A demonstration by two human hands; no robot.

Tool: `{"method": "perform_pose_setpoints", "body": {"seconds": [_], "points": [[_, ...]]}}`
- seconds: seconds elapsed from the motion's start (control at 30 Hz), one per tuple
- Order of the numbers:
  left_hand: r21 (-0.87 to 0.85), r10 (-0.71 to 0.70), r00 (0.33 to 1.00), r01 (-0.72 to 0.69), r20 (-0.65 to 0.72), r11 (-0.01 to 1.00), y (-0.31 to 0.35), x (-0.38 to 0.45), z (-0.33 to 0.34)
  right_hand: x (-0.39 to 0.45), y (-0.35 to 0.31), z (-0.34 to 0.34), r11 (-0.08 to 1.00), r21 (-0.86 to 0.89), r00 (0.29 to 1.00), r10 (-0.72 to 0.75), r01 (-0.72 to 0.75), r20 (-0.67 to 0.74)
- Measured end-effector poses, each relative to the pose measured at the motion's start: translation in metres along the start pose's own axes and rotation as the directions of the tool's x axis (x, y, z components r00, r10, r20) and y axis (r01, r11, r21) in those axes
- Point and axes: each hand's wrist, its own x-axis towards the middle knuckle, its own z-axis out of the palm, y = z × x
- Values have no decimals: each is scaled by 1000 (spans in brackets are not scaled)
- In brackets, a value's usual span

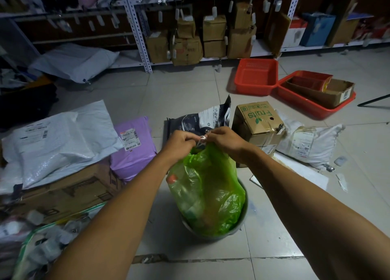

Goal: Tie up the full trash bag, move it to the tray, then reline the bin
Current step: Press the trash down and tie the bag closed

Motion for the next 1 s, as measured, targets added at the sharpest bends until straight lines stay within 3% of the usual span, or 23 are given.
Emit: {"method": "perform_pose_setpoints", "body": {"seconds": [0.23, 0.7, 0.83, 0.93, 1.0], "points": [[-7, -1, 977, 3, 213, 1000, 0, -2, -2, 0, -2, -4, 976, 217, 1000, 24, -21, -12], [-278, -88, 995, 71, -48, 958, -5, -1, -11, -2, 12, -15, 997, 46, 977, -43, 54, -209], [-461, -182, 977, 112, -111, 880, -15, 1, -17, -4, 24, -21, 999, -6, 964, -51, 51, -260], [-603, -219, 974, 137, -64, 786, -22, 0, -21, -6, 37, -27, 975, -221, 967, -60, 3, -248], [-732, -233, 972, 171, 18, 660, -26, -1, -23, -8, 41, -27, 934, -358, 970, -88, 0, -228]]}}
